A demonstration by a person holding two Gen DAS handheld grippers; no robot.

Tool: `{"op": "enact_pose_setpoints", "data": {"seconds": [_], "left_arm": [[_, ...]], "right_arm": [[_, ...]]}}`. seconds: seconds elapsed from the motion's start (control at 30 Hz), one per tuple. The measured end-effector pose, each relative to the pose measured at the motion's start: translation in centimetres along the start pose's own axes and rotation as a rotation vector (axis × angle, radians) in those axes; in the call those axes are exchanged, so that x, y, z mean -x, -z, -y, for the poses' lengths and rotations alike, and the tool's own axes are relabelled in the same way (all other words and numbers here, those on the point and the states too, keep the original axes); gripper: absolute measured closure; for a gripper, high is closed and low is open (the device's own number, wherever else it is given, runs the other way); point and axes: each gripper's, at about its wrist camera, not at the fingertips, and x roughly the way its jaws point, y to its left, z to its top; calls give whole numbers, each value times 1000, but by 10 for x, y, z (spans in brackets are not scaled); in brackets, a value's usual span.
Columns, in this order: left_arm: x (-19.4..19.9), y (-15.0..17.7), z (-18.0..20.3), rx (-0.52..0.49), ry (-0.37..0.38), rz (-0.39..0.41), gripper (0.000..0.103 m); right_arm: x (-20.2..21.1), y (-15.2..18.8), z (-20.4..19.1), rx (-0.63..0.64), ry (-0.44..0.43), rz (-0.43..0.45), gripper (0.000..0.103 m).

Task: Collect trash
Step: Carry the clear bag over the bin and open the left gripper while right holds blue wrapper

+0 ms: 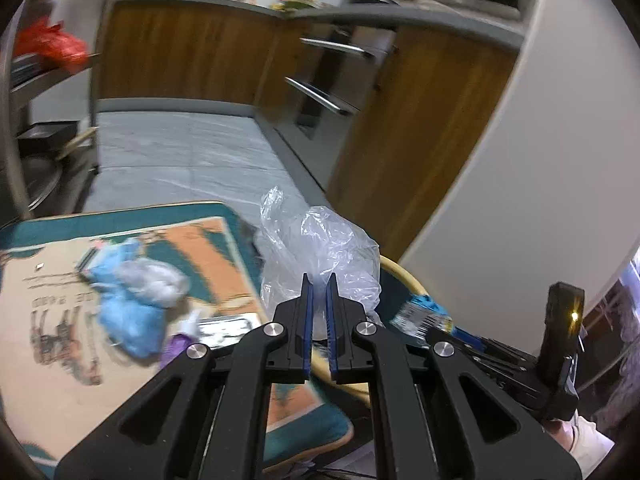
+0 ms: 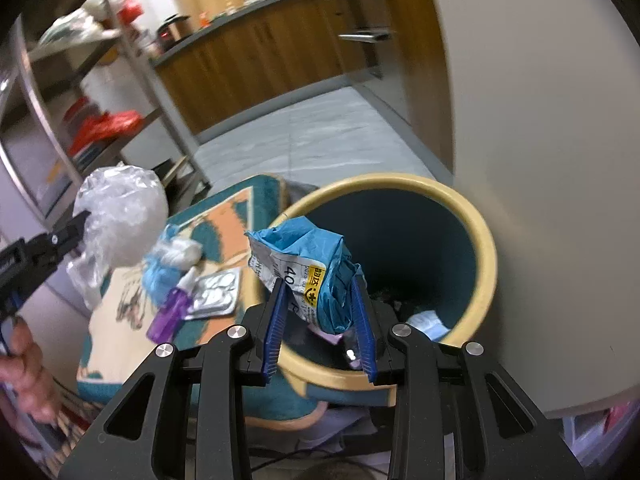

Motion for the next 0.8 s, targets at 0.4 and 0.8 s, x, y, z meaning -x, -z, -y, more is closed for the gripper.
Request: {"op": "enact_pose_setpoints", "data": {"seconds": [0.4, 0.8], "left_arm": [[-63, 3, 44, -109, 58, -98, 98], [-123, 42, 33, -128, 0, -297, 97]], "right_arm": [[-12, 2, 26, -101, 63, -29, 69], [-28, 5, 27, -101, 86, -93, 67]]}}
